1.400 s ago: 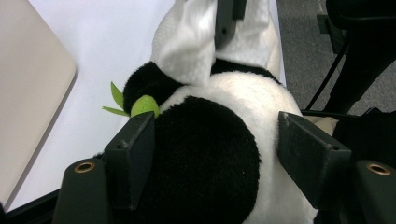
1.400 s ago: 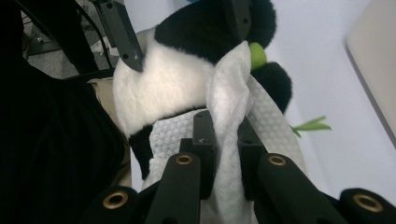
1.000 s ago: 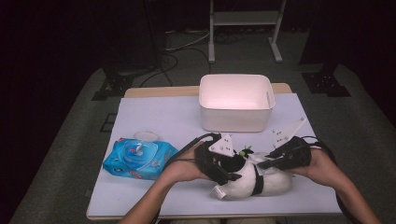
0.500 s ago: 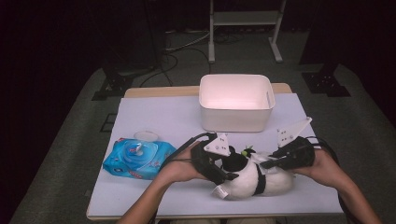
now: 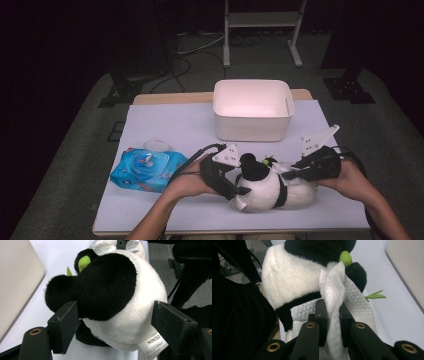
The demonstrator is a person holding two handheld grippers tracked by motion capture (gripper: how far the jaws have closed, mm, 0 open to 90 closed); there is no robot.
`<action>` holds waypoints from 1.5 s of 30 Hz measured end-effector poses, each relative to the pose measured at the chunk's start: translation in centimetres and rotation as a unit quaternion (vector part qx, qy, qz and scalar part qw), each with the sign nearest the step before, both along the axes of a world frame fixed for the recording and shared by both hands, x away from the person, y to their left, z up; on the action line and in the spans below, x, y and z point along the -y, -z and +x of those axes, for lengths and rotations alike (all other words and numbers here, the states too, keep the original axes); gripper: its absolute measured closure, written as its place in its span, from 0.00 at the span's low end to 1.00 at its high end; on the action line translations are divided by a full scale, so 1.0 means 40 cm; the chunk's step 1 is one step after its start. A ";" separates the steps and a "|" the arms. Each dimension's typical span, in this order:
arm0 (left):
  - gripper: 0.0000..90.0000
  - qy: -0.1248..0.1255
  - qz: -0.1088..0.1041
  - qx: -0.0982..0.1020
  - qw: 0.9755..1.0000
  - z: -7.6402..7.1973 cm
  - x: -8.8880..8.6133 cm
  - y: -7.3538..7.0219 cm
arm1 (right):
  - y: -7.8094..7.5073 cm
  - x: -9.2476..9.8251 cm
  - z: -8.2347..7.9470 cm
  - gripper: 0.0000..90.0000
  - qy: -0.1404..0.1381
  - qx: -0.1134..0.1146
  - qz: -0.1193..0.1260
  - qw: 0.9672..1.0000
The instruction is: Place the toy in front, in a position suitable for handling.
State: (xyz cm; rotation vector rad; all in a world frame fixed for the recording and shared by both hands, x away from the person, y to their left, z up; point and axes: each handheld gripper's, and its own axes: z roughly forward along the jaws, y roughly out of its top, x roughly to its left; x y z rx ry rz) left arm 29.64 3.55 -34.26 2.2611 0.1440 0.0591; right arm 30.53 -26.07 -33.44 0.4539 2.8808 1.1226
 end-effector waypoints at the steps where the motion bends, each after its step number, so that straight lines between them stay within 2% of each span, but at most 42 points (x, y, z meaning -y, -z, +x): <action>1: 0.23 0.001 0.002 -0.002 1.000 0.001 0.000 0.003 | 0.000 0.002 -0.001 0.91 0.002 0.000 0.001 1.000; 4: 0.22 0.007 0.004 -0.012 1.000 0.001 0.003 0.016 | 0.001 0.009 -0.001 0.91 0.004 0.001 0.003 1.000; 8: 0.19 0.018 0.018 -0.029 0.999 -0.002 0.021 0.042 | 0.003 0.012 -0.002 0.91 0.005 0.001 0.006 1.000; 12: 0.20 0.020 0.000 -0.050 0.999 0.007 0.030 0.062 | 0.005 0.010 -0.003 0.91 0.001 -0.003 0.006 1.000; 16: 0.29 0.020 -0.020 -0.055 0.998 0.012 0.025 0.061 | 0.007 0.011 -0.004 0.91 0.000 -0.007 0.012 1.000; 19: 0.37 0.019 -0.024 -0.060 0.998 0.025 0.018 0.061 | 0.009 0.004 -0.004 0.91 -0.003 -0.008 0.017 1.000; 22: 0.40 0.018 -0.029 -0.067 0.997 0.041 0.006 0.055 | 0.008 -0.010 -0.001 0.91 -0.009 -0.009 0.028 1.000; 27: 0.41 0.013 -0.028 -0.061 0.998 0.048 -0.016 0.032 | -0.001 -0.022 0.012 0.91 -0.012 -0.016 0.045 0.999; 38: 0.42 0.002 -0.016 -0.032 0.999 0.047 -0.072 -0.036 | -0.038 -0.079 0.032 0.91 -0.030 0.000 0.046 0.999; 41: 0.42 0.002 -0.015 -0.029 0.999 0.047 -0.080 -0.041 | -0.042 -0.088 0.034 0.91 -0.032 0.001 0.049 0.998; 45: 0.40 0.004 -0.008 -0.030 1.000 0.049 -0.075 -0.022 | -0.023 -0.086 0.037 0.91 -0.031 -0.005 0.042 0.999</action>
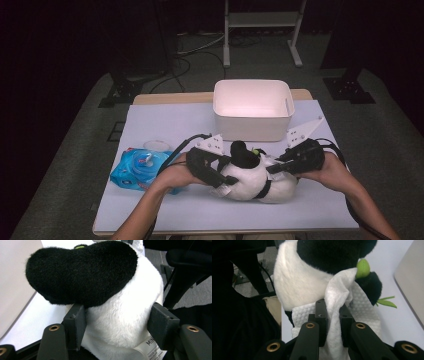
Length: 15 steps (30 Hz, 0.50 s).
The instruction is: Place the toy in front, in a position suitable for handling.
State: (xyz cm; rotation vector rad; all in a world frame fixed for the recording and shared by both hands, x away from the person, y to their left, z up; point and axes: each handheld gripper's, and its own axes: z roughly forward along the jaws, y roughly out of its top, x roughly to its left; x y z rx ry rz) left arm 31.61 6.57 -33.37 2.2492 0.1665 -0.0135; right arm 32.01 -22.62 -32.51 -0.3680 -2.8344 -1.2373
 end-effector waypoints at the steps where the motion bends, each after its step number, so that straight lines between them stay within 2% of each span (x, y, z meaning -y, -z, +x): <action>1: 0.39 0.000 -0.003 -0.001 1.000 0.001 0.000 0.004 | 0.007 0.003 0.002 0.91 0.001 0.000 -0.002 1.000; 8: 0.28 0.002 -0.014 0.005 1.000 -0.011 0.002 0.014 | 0.028 0.034 -0.002 0.91 0.012 -0.004 0.000 1.000; 10: 0.23 0.007 -0.006 0.000 1.000 -0.019 0.004 0.027 | 0.032 0.041 -0.002 0.91 0.015 -0.010 0.003 1.000; 13: 0.19 0.002 -0.020 -0.005 1.000 -0.026 0.004 0.042 | 0.034 0.048 -0.007 0.91 0.020 -0.013 0.002 1.000; 15: 0.15 0.003 -0.013 -0.001 1.000 -0.033 0.012 0.052 | 0.035 0.047 -0.010 0.91 0.018 -0.013 0.003 1.000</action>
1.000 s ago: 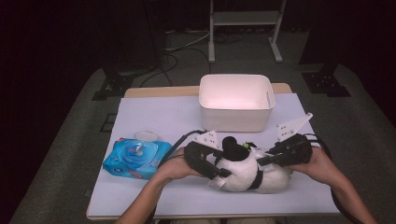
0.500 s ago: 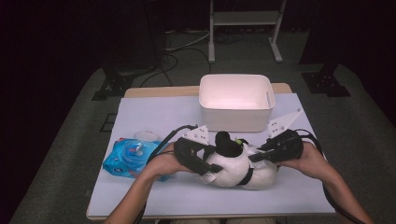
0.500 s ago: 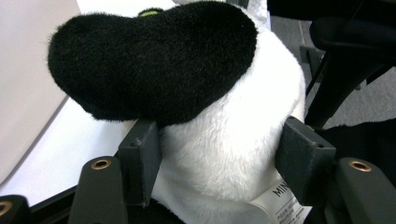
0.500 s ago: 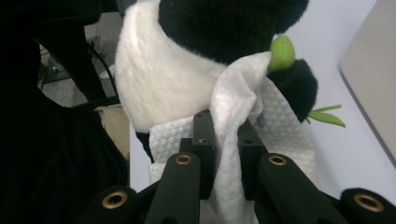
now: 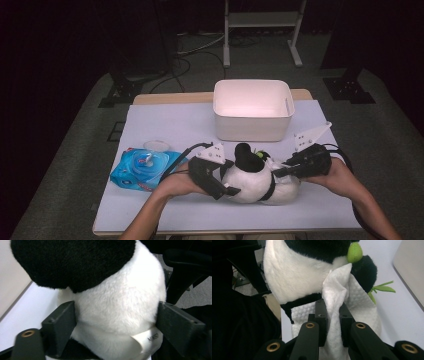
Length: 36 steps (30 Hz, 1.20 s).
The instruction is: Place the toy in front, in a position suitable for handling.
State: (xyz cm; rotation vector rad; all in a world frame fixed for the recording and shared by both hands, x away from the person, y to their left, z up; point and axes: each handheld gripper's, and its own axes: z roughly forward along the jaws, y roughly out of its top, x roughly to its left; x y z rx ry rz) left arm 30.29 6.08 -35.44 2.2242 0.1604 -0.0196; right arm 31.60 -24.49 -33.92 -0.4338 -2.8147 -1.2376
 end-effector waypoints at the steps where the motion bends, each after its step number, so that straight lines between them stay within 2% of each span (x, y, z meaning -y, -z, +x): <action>1: 0.14 -0.001 0.004 0.007 1.000 -0.002 0.005 0.004 | 0.000 -0.002 -0.001 0.91 0.000 0.003 -0.002 1.000; 2: 0.14 -0.007 0.002 0.009 1.000 -0.004 0.007 0.007 | -0.001 -0.004 -0.004 0.91 0.002 0.002 -0.005 1.000; 6: 0.36 -0.018 -0.017 0.025 0.999 -0.004 -0.002 -0.003 | 0.000 -0.002 -0.002 0.91 -0.002 0.002 0.002 1.000; 9: 0.41 -0.019 -0.018 0.037 0.999 -0.003 -0.005 -0.023 | -0.011 -0.001 -0.002 0.91 -0.003 -0.001 0.011 1.000; 11: 0.42 -0.021 -0.015 0.037 0.999 -0.002 -0.004 -0.038 | -0.021 0.000 0.000 0.91 -0.005 -0.002 0.015 1.000; 13: 0.43 -0.016 -0.006 0.047 0.999 -0.005 -0.005 -0.054 | -0.030 -0.003 0.000 0.91 -0.009 -0.001 0.015 1.000; 17: 0.44 -0.010 0.002 0.054 0.998 -0.012 -0.012 -0.079 | -0.042 -0.008 -0.003 0.91 -0.018 0.000 0.020 1.000; 20: 0.44 -0.003 0.010 0.056 0.998 -0.018 -0.008 -0.077 | -0.057 -0.015 -0.004 0.91 -0.024 0.000 0.033 0.999; 29: 0.43 0.002 0.006 0.055 0.998 -0.020 -0.001 -0.066 | -0.111 -0.052 0.007 0.91 -0.038 0.022 0.047 0.998; 32: 0.43 -0.001 0.001 0.051 0.999 -0.018 -0.005 -0.059 | -0.106 -0.051 0.011 0.91 -0.036 0.019 0.048 0.998; 36: 0.43 -0.005 -0.004 0.047 0.999 -0.017 -0.009 -0.055 | -0.077 -0.033 0.011 0.91 -0.026 0.008 0.050 0.998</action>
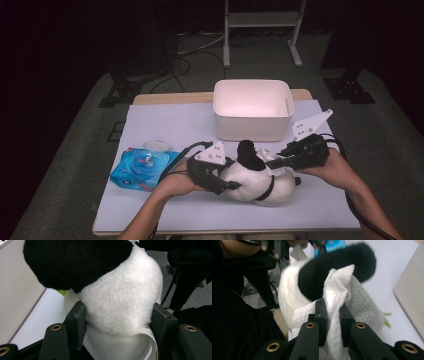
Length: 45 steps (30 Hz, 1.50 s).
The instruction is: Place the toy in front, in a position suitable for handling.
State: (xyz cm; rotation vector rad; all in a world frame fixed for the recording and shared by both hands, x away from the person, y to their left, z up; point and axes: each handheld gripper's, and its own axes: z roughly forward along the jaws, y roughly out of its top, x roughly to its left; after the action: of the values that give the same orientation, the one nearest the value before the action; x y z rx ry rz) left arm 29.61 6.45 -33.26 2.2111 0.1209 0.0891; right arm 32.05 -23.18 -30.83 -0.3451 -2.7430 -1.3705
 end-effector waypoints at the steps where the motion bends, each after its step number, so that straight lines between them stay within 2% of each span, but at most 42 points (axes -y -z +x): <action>1: 0.43 -0.001 0.000 0.000 1.000 0.000 0.000 0.000 | 0.009 0.005 0.000 0.91 0.003 -0.004 -0.002 1.000; 4: 0.43 0.001 0.000 0.000 1.000 0.002 0.002 -0.002 | 0.034 0.018 0.000 0.91 0.011 -0.016 -0.012 1.000; 7: 0.43 0.002 0.000 0.001 1.000 0.001 0.008 -0.007 | 0.034 0.025 0.000 0.91 0.013 -0.018 -0.007 1.000; 11: 0.43 0.005 -0.001 0.003 1.000 -0.002 0.017 -0.011 | -0.003 0.014 -0.001 0.91 0.006 -0.001 -0.014 1.000; 17: 0.43 0.009 0.001 0.007 1.000 -0.004 0.027 -0.015 | -0.063 -0.024 0.002 0.91 -0.007 0.024 -0.008 1.000; 19: 0.43 0.004 0.002 0.006 1.000 -0.002 0.024 -0.016 | -0.070 -0.036 0.001 0.91 -0.008 0.031 -0.017 0.999; 24: 0.44 0.000 -0.002 0.004 1.000 0.002 0.020 -0.018 | -0.053 -0.017 0.002 0.91 -0.001 0.021 -0.011 1.000; 27: 0.44 -0.004 0.001 0.001 1.000 0.006 0.016 -0.020 | -0.028 0.003 0.001 0.91 0.006 0.014 -0.014 1.000; 30: 0.44 -0.005 0.003 0.001 1.000 0.008 0.016 -0.022 | 0.005 0.020 0.000 0.91 0.014 -0.003 -0.020 1.000; 33: 0.44 -0.004 0.002 0.003 1.000 0.009 0.023 -0.031 | 0.011 0.031 -0.003 0.91 0.018 -0.006 -0.009 1.000; 38: 0.44 -0.003 0.000 0.008 1.000 0.010 0.030 -0.061 | -0.044 0.023 -0.007 0.91 0.013 0.020 -0.013 1.000; 42: 0.45 0.004 0.007 0.014 1.000 0.007 0.053 -0.071 | -0.099 -0.006 -0.012 0.91 -0.003 0.042 -0.009 0.999; 44: 0.44 0.008 0.012 0.015 1.000 0.007 0.063 -0.071 | -0.112 -0.022 -0.015 0.91 -0.011 0.047 -0.012 0.999; 45: 0.44 0.006 0.015 0.014 1.000 0.007 0.066 -0.068 | -0.111 -0.029 -0.017 0.91 -0.011 0.052 -0.021 0.998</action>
State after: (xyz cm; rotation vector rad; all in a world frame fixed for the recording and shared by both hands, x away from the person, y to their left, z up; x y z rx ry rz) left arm 29.88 3.83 -30.54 2.2394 0.0921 0.1149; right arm 31.39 -22.03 -26.38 -0.2522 -2.8532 -1.3638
